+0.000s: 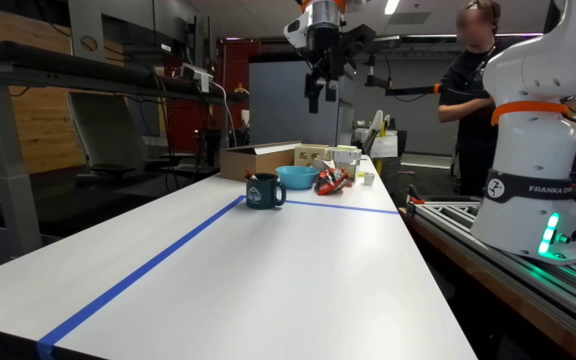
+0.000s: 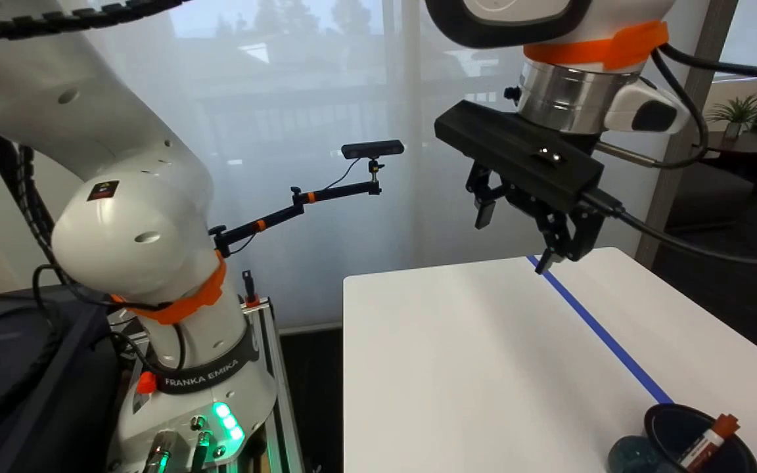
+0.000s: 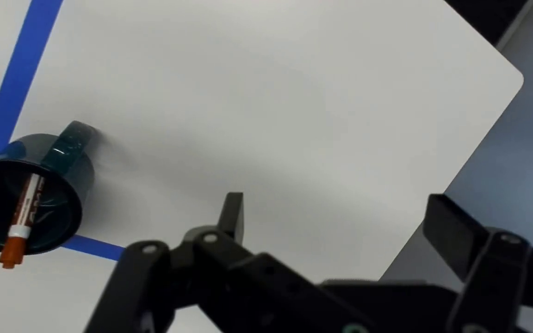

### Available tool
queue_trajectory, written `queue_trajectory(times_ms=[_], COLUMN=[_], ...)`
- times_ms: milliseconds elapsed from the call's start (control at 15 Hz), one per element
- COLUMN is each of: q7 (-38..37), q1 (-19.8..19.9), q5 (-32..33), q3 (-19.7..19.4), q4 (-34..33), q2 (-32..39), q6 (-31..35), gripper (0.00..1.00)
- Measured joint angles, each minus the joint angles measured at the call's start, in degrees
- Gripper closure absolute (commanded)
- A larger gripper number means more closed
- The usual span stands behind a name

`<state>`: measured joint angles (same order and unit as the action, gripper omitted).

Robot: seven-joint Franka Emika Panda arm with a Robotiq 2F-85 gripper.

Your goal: Remove the marker from the mug cup and place it on the table

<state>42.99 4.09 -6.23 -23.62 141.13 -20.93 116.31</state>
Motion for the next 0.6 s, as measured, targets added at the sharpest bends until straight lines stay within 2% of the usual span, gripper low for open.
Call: queue_trajectory(times_ms=[600], q7=[3.8], q1=[4.6], q5=[-3.6], q3=[-1.1], q4=[-0.1], q2=[6.9], q6=[11.1], gripper=[0.00])
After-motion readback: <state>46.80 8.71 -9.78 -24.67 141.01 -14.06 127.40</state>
